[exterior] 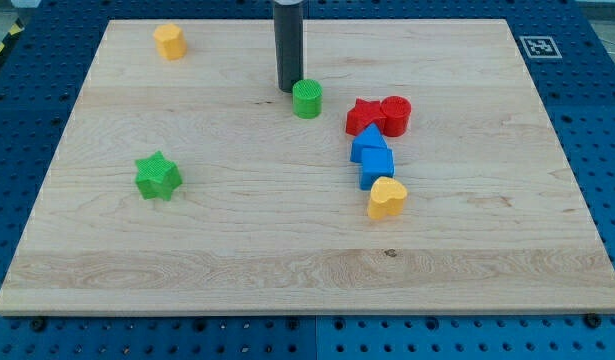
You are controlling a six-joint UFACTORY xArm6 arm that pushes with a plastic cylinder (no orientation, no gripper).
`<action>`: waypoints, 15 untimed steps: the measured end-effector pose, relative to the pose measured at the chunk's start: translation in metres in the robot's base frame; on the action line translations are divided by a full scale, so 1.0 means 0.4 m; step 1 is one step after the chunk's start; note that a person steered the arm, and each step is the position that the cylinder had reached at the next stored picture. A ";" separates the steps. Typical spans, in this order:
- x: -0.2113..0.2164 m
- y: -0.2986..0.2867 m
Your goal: Place the green circle above the red circle
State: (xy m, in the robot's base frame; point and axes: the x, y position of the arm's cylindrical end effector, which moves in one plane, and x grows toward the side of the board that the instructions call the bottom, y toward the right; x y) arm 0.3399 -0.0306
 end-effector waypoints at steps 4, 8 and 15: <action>-0.053 -0.004; 0.110 0.045; -0.053 0.081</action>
State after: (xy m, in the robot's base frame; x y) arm 0.3186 0.0016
